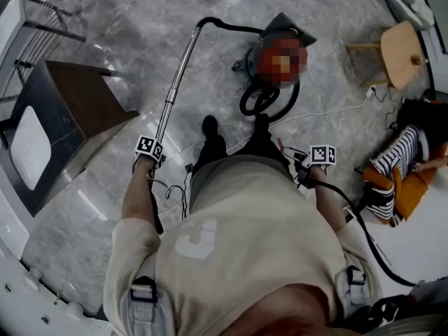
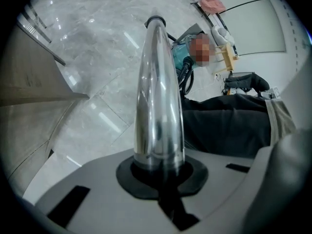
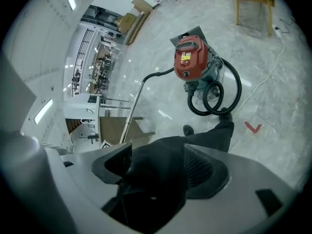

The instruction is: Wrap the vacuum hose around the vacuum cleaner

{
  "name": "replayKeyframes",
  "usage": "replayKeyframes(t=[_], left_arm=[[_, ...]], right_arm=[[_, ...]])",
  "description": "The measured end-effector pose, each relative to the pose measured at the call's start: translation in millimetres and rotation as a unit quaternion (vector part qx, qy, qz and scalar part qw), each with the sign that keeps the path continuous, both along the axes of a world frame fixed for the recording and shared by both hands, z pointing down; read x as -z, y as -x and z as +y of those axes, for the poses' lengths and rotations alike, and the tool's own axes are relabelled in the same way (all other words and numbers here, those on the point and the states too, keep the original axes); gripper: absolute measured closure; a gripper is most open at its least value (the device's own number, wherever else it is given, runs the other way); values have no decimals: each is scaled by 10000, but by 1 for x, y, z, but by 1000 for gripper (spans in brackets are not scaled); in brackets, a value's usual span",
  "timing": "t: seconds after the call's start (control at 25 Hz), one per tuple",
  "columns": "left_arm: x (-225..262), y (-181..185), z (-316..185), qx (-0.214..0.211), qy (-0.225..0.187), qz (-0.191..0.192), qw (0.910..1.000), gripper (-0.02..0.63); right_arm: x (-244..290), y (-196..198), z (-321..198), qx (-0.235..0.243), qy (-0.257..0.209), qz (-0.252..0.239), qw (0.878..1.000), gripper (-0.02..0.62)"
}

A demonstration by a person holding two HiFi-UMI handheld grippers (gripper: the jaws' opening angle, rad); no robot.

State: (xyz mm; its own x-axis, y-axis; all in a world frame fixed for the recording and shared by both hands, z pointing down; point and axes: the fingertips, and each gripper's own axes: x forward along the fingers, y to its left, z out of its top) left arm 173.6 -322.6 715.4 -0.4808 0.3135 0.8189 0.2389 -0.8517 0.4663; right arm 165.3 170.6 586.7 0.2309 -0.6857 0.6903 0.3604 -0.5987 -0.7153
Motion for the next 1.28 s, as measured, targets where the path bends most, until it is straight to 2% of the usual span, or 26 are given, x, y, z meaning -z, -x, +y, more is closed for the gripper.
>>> replayKeyframes(t=[0.16,0.28,0.48,0.56,0.68,0.8,1.0,1.28], left_arm=[[-11,8,7,83,135,-228,9996,581],[-19,16,4,64,120,-296,9995,581],[-26,19,-9,48,-108,-22,9999,588],[-22,26,-13,96,-154,-41,9998,588],[-21,23,-6,184,-132,-3,9997,589],[-15,16,7,113,-92,125,9998,589],[-4,28,15,-70,-250,485,9985,588],[22,70,43,-247,-406,869,9951,588]], right_arm=[[12,22,3,-311,205,-150,9992,264],[14,40,-1,-486,191,-226,9984,264],[11,64,-13,-301,81,-450,9985,264],[10,69,-20,-179,-33,-464,9988,264],[7,67,-22,57,-144,-203,9997,264],[5,75,-21,45,-198,137,9997,264],[-14,134,-7,-94,-131,351,9993,264],[-51,271,37,-707,-125,37,9974,264]])
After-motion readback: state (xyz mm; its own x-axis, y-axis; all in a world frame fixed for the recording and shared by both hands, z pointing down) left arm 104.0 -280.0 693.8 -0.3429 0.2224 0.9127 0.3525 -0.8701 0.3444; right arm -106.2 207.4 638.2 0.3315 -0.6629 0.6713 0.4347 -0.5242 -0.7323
